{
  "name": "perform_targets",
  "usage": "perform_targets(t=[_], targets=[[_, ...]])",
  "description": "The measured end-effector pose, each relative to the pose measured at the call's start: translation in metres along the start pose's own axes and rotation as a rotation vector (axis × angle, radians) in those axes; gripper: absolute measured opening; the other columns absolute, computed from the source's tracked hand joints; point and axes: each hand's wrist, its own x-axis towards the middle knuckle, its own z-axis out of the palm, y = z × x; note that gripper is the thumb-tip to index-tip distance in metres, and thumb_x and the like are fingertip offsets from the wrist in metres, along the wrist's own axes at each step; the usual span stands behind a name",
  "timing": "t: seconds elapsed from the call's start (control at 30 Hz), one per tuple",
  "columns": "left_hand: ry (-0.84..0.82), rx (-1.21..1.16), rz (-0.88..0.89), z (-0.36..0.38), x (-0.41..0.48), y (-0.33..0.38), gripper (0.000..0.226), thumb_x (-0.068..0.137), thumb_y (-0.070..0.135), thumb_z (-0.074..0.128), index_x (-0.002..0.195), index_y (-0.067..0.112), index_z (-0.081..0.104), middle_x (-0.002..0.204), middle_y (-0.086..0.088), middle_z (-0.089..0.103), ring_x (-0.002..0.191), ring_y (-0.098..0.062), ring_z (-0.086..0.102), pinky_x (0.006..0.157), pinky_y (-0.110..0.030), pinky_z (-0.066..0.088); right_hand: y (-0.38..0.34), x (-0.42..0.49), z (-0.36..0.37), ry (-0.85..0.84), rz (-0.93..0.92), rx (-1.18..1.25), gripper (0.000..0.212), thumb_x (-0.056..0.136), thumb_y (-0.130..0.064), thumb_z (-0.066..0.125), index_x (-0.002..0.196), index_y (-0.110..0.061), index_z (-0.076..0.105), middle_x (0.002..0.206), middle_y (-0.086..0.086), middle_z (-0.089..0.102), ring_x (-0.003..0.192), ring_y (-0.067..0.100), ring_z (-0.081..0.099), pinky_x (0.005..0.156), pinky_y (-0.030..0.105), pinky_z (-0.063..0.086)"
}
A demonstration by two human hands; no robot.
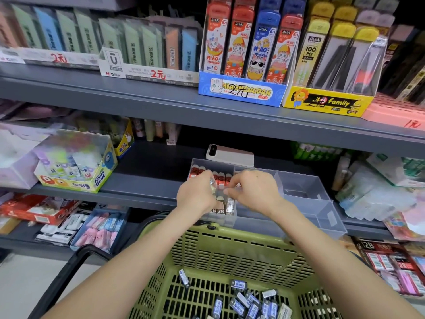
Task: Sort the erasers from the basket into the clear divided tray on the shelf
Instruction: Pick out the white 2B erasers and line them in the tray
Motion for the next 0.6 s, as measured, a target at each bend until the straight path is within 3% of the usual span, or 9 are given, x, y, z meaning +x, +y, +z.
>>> perform_targets(t=[0.13, 0.27, 0.37, 0.43, 0.5, 0.6], targets=[[0.006, 0.008, 0.007, 0.0, -0.001, 0.001, 0.054, 0.074, 0.032, 0.078, 0.118, 0.022, 0.048, 0.108, 0.0, 0.062, 0.092, -0.023, 0.054, 0.067, -0.029, 0.038, 0.0, -0.006, 0.005, 0.009, 0.01, -0.011, 0.023, 0.085, -0.045, 0.06, 0.094, -0.028, 0.073, 0.105, -0.001, 0.064, 0.104, 0.022, 0.055, 0.077, 0.029, 0.041], [0.007, 0.004, 0.01, 0.001, -0.001, 0.001, 0.061, 0.072, 0.032, 0.079, 0.123, 0.022, 0.047, 0.113, 0.0, 0.062, 0.1, -0.023, 0.056, 0.068, -0.029, 0.039, -0.002, -0.003, 0.008, -0.019, 0.205, 0.176, 0.022, 0.076, -0.047, 0.071, 0.077, -0.025, 0.075, 0.092, -0.004, 0.071, 0.093, 0.019, 0.062, 0.07, 0.025, 0.04], [-0.012, -0.002, 0.015, -0.001, -0.001, 0.001, 0.063, 0.071, 0.035, 0.08, 0.124, 0.021, 0.047, 0.113, 0.001, 0.061, 0.102, -0.024, 0.056, 0.07, -0.028, 0.039, -0.003, -0.004, 0.008, -0.127, 0.113, 0.046, 0.03, 0.084, -0.053, 0.058, 0.096, -0.031, 0.073, 0.11, 0.004, 0.061, 0.108, 0.026, 0.053, 0.084, 0.032, 0.039], [-0.007, -0.088, 0.056, -0.004, -0.002, 0.0, 0.051, 0.072, 0.036, 0.079, 0.111, 0.02, 0.051, 0.104, 0.002, 0.062, 0.095, -0.022, 0.058, 0.068, -0.028, 0.041, -0.004, -0.009, 0.007, -0.149, 0.07, -0.047, 0.031, 0.09, -0.049, 0.05, 0.109, -0.034, 0.068, 0.117, 0.006, 0.055, 0.113, 0.028, 0.047, 0.091, 0.034, 0.036], [-0.033, -0.444, 0.039, -0.01, -0.004, -0.004, 0.036, 0.076, 0.035, 0.077, 0.096, 0.017, 0.053, 0.088, 0.002, 0.061, 0.073, -0.014, 0.059, 0.058, -0.026, 0.044, -0.006, -0.015, 0.005, -0.029, 0.047, 0.061, 0.027, 0.094, -0.038, 0.049, 0.109, -0.03, 0.069, 0.111, 0.005, 0.058, 0.107, 0.026, 0.049, 0.09, 0.033, 0.036], [-0.216, -1.199, -0.22, -0.025, -0.015, -0.007, 0.021, 0.087, 0.029, 0.067, 0.099, 0.015, 0.056, 0.083, -0.003, 0.062, 0.058, -0.01, 0.058, 0.048, -0.023, 0.049, -0.017, -0.028, -0.001, 0.07, 0.045, 0.627, 0.021, 0.094, -0.025, 0.052, 0.102, -0.019, 0.071, 0.094, 0.0, 0.066, 0.091, 0.014, 0.055, 0.08, 0.028, 0.043]])
